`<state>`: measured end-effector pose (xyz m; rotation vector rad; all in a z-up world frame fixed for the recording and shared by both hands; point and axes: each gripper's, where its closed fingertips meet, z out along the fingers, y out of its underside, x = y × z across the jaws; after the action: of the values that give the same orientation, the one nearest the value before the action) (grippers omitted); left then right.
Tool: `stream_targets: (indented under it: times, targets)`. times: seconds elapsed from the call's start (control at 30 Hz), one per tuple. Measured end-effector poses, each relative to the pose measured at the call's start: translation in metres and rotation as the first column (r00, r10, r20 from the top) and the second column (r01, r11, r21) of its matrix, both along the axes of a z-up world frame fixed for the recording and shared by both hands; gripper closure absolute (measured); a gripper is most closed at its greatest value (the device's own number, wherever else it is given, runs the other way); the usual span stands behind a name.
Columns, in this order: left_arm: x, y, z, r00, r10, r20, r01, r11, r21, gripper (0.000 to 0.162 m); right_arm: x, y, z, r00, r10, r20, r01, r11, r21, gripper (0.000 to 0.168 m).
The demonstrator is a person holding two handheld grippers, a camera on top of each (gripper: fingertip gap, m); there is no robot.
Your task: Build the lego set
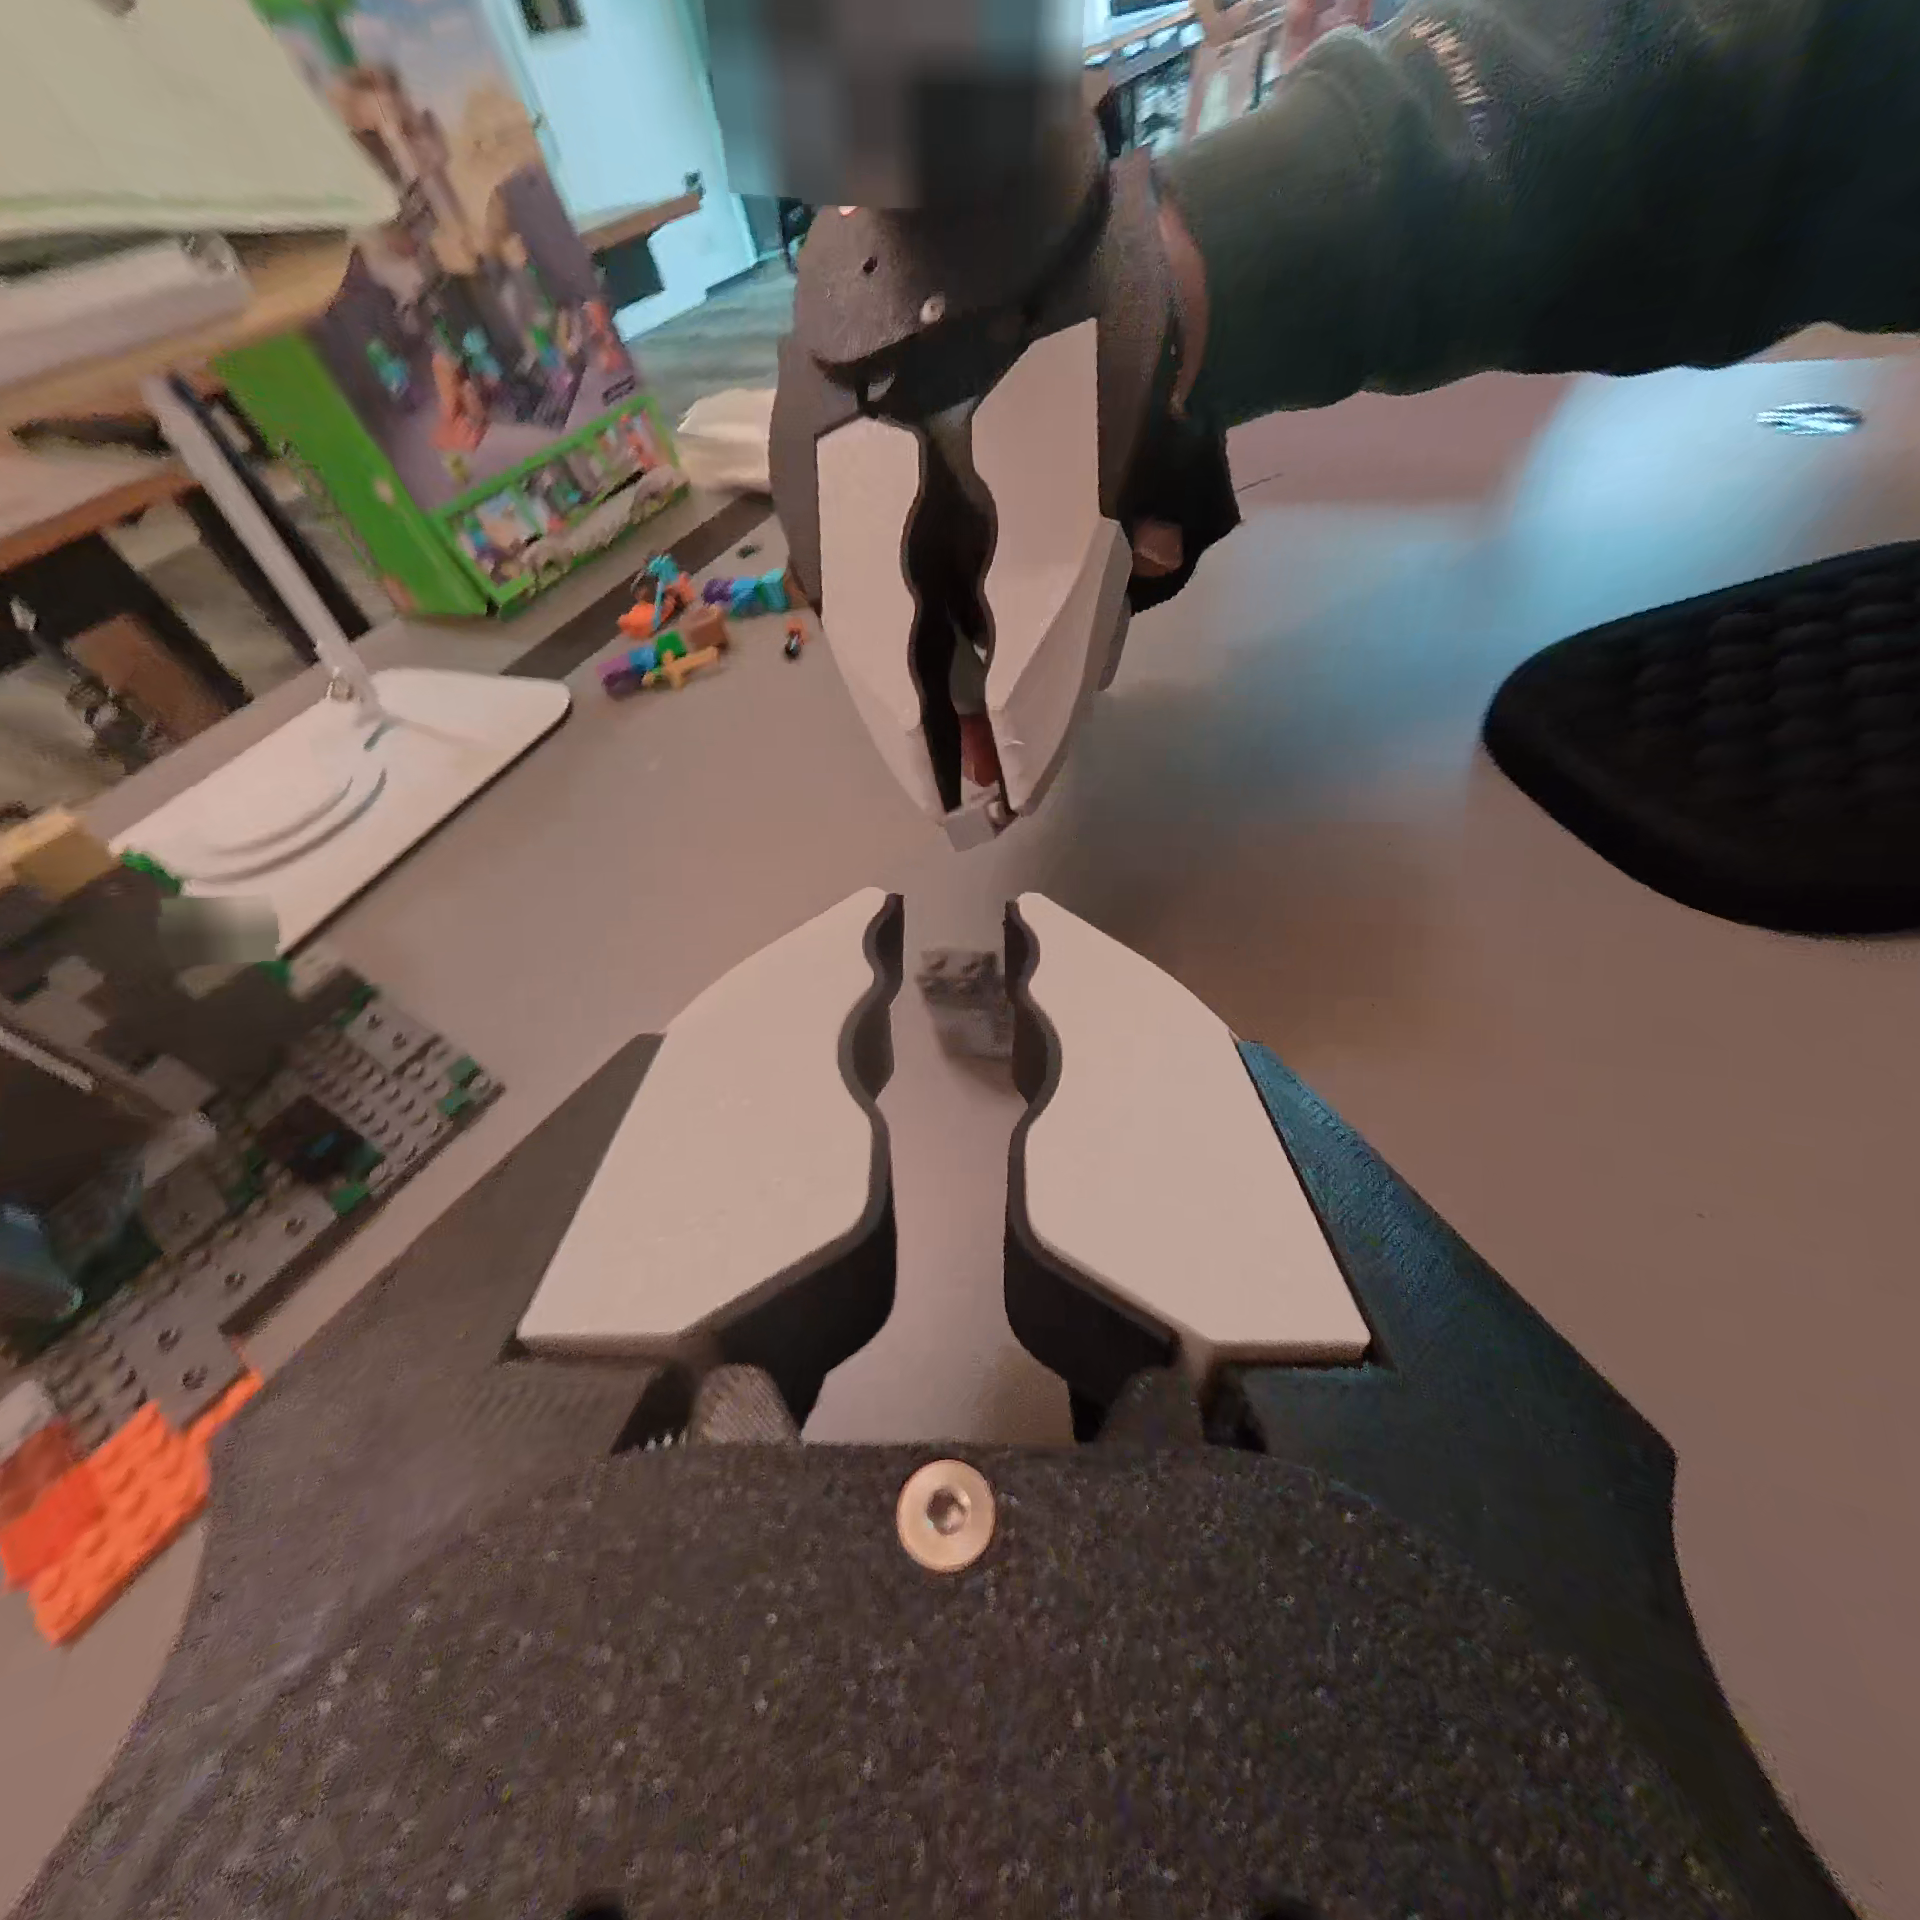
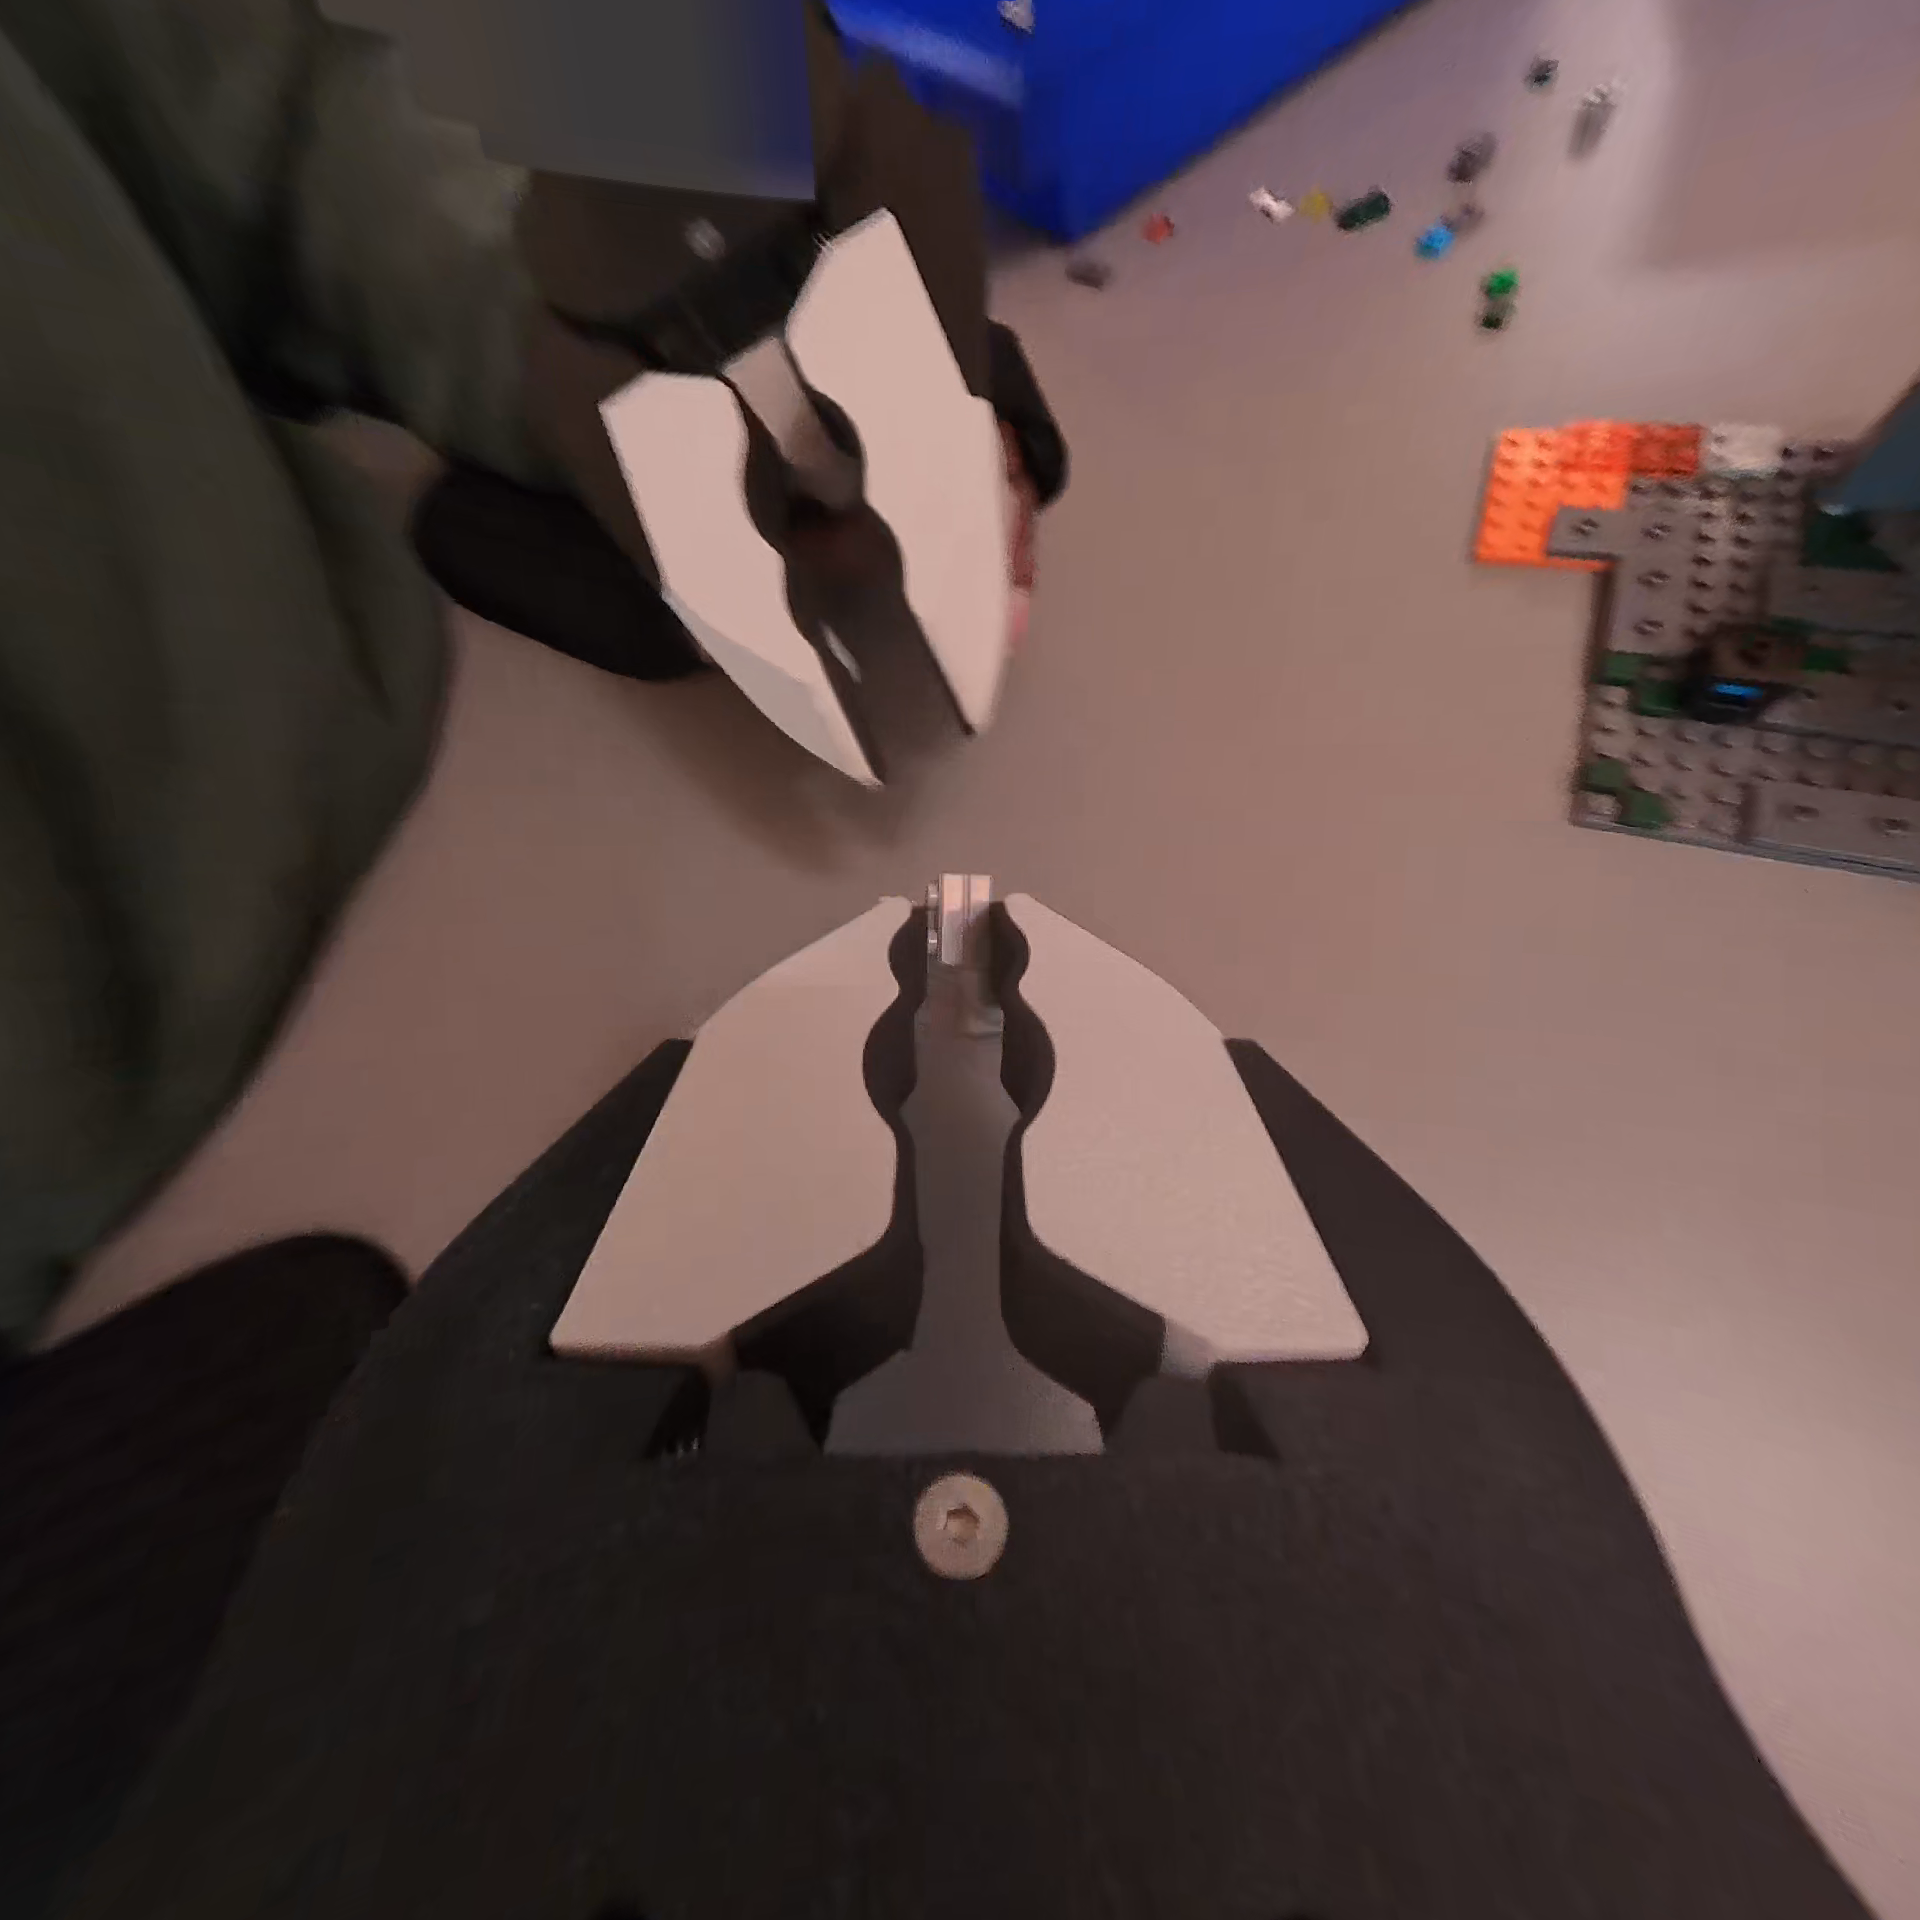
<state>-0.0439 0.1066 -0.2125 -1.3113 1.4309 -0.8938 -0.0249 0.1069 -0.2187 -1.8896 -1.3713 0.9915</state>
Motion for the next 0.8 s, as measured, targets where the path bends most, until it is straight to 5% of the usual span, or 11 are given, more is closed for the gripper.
stream_targets:
  times: [0.33,0.8]
  targets:
    - [0.008,-0.051,0.010,0.984,-0.175,0.028,0.165,0.960,0.225,0.143,-0.019,-0.052,0.018,0.988,0.071,-0.136,-0.085,0.991,-0.099,0.157]
    - [0.006,-0.043,0.014,0.996,-0.088,0.010,0.077,0.916,0.394,0.153,-0.020,-0.049,0.019,0.990,-0.023,-0.141,0.002,0.989,-0.151,0.156]
